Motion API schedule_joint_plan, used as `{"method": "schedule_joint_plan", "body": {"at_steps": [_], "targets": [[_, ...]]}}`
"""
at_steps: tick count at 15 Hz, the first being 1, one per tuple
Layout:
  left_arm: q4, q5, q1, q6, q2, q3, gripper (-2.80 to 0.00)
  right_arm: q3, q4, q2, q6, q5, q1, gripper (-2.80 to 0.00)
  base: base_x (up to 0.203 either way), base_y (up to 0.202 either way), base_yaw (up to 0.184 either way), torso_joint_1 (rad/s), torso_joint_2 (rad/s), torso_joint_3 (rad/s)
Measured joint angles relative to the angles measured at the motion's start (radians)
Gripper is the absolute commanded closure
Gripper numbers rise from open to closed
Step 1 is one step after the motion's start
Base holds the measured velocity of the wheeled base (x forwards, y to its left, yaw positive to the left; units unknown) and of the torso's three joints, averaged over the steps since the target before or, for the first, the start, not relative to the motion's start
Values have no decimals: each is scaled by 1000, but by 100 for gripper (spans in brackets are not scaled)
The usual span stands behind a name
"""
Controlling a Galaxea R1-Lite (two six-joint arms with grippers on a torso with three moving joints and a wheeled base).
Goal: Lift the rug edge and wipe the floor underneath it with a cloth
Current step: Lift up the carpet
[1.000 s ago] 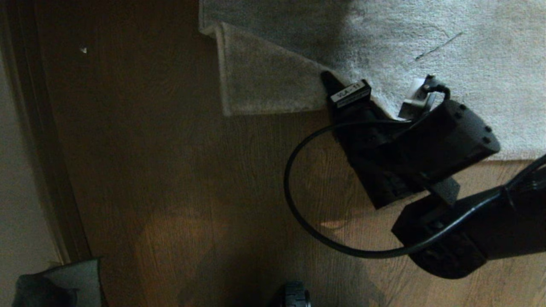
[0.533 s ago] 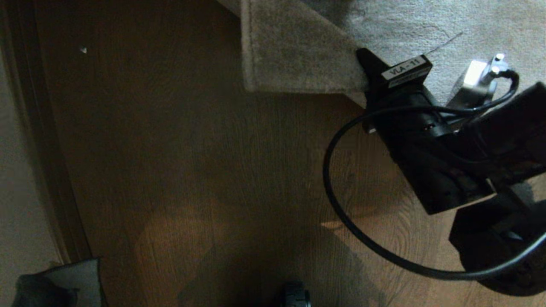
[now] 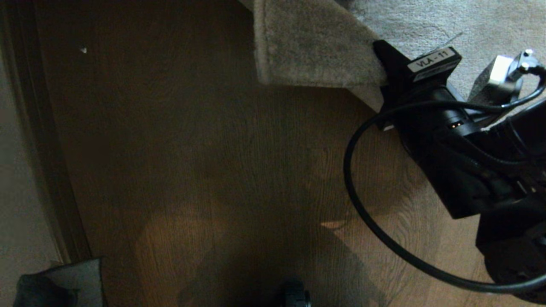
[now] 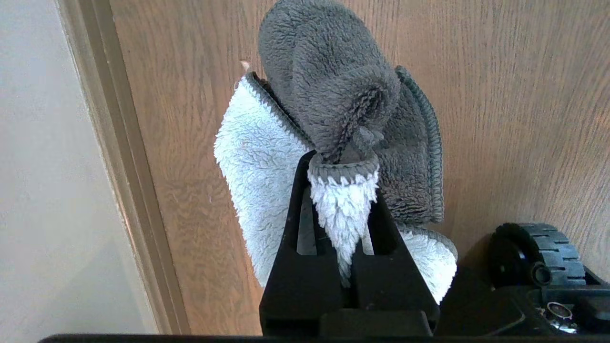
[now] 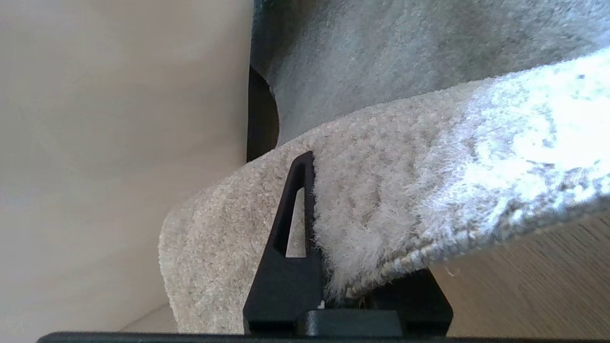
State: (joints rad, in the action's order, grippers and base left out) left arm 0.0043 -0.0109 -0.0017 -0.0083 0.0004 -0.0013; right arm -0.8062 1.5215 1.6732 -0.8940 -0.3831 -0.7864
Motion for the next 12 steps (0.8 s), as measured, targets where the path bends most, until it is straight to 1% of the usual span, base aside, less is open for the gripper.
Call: {"method": "schedule_joint_plan", "body": {"at_steps": [2, 5, 8, 10, 12], "targets": [[0, 0, 0, 2, 0, 0, 0, 0, 0, 0, -7, 9, 3, 0, 0, 0, 0, 0, 0, 0], [0, -2, 0, 24, 0, -4, 0, 1, 0, 0, -19, 28, 18, 0, 0, 0, 0, 0, 0, 0], [7, -6, 0, 27, 0, -42, 0, 2, 1, 1, -19, 39, 26, 0, 0, 0, 0, 0, 0, 0], [7, -23, 0, 28, 13, -78, 0, 0, 0, 3, -18, 47, 27, 0, 0, 0, 0, 0, 0, 0], [4, -54, 1, 28, 53, -117, 0, -3, 0, 6, -18, 47, 28, 0, 0, 0, 0, 0, 0, 0]]}}
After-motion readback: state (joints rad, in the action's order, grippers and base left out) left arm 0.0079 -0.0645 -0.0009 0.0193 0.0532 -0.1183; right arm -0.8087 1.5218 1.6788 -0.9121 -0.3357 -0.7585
